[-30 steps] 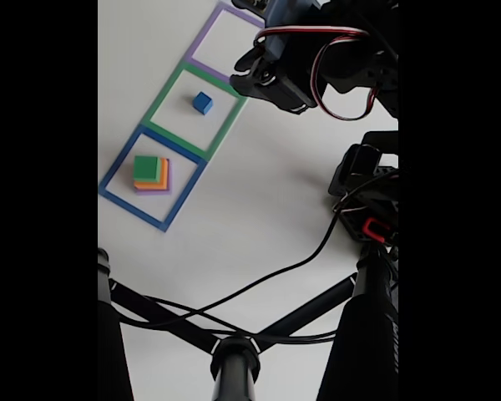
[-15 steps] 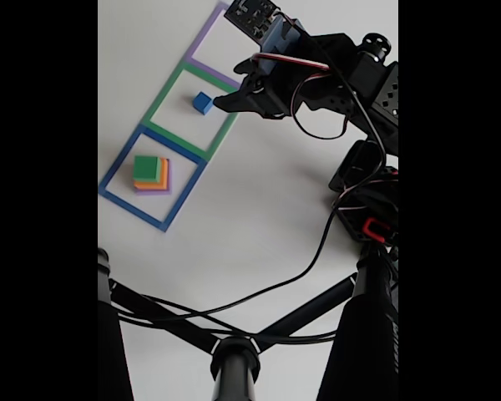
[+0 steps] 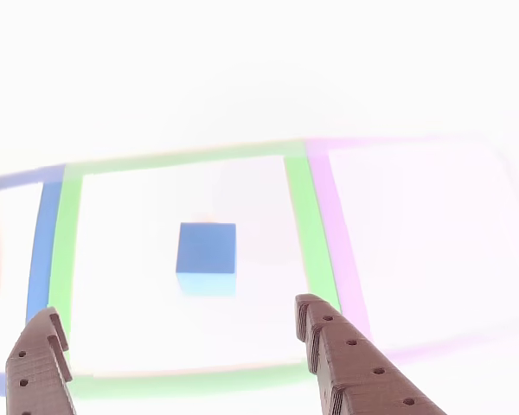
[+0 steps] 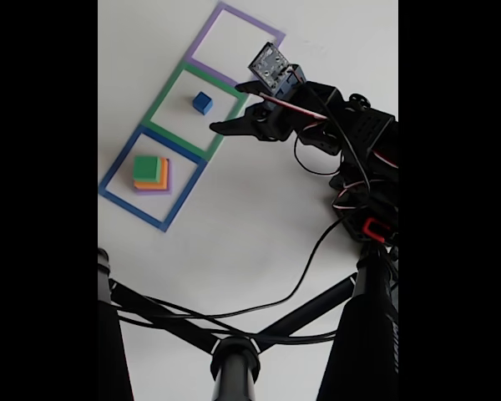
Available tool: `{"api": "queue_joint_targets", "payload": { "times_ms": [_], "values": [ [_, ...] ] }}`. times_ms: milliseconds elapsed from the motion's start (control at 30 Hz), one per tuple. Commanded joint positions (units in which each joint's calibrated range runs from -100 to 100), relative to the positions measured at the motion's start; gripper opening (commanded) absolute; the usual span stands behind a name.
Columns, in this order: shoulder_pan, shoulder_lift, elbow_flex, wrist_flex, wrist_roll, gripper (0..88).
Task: Tower of hanoi
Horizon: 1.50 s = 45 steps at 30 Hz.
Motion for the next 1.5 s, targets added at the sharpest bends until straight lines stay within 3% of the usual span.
{"api": "queue_joint_targets", "payload": {
  "times_ms": [0, 633, 1033, 1467],
  "values": [
    [-0.38, 5.21, 2.42, -12.35, 0.0, 33.2],
    [0.1, 48.57, -2.58, -55.02, 0.0, 33.4],
    [0.39, 65.12, -9.4, -67.0, 0.0, 32.6],
    [-0.38, 74.81, -13.76, -72.59, 0.0, 29.2]
  ]
}}
